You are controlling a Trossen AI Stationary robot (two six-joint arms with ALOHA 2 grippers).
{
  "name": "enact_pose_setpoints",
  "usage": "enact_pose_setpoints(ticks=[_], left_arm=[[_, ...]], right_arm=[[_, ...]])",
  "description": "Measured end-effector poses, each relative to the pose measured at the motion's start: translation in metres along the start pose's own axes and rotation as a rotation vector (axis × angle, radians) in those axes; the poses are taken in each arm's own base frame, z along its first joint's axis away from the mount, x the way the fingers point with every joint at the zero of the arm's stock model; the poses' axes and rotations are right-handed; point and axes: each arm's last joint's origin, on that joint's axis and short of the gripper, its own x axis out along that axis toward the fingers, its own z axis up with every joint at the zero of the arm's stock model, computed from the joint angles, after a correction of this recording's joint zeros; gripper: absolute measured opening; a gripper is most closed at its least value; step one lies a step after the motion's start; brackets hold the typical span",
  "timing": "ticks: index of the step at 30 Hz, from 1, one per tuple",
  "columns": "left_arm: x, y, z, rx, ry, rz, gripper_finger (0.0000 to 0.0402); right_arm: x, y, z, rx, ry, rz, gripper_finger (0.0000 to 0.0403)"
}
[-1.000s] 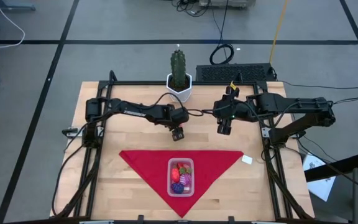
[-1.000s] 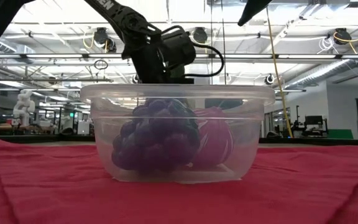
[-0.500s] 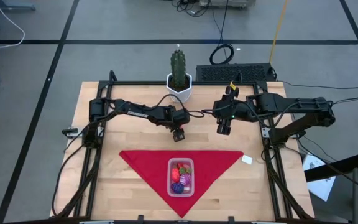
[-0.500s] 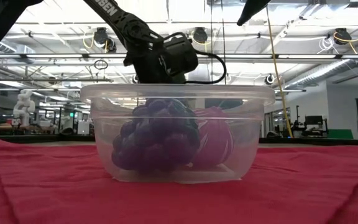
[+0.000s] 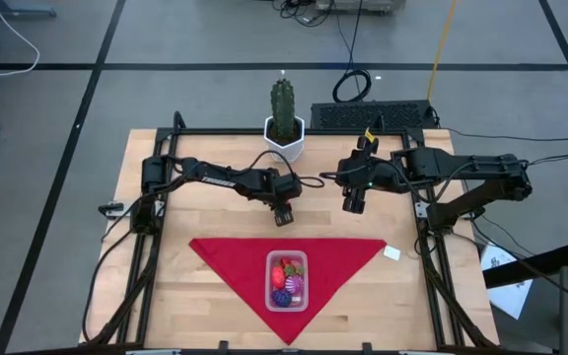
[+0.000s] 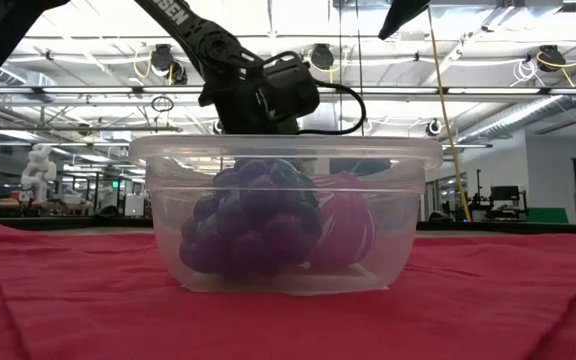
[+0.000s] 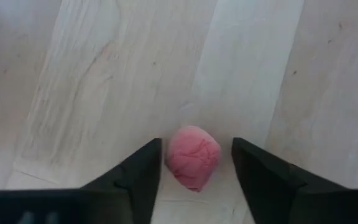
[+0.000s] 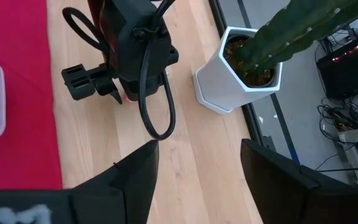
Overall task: Pick and placing Produce into tupperware
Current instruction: Put the apricot into the transparent bin
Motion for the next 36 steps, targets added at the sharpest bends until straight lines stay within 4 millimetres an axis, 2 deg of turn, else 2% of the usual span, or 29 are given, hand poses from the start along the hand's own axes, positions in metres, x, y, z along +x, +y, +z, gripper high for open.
enact_pose_setpoints(ticks=[5, 9, 16, 20, 27, 36], left_arm=[[0.000, -0.001, 0.000, 0.002, 0.001, -0.018, 0.0140], [0.000, -0.003, 0.000, 0.003, 0.001, -0.028, 0.0110], [-0.005, -0.010, -0.002, 0.020, 0.008, -0.021, 0.0106], [-0.019, -0.016, -0.004, 0.031, 0.021, -0.008, 0.0111], [-0.056, -0.026, -0.011, 0.009, 0.070, -0.006, 0.0112], [-0.137, -0.062, -0.030, -0.059, 0.040, -0.079, 0.0113]], right_arm=[[0.000, 0.000, 0.000, 0.000, 0.000, 0.000, 0.0219], [0.000, 0.000, 0.000, 0.000, 0.000, 0.000, 0.0219], [0.000, 0.000, 0.000, 0.000, 0.000, 0.001, 0.0219], [0.000, 0.000, 0.000, -0.001, -0.001, 0.001, 0.0219], [0.000, 0.001, 0.001, 0.002, -0.008, 0.002, 0.0219], [0.000, 0.001, 0.002, 0.007, -0.017, 0.002, 0.0219]])
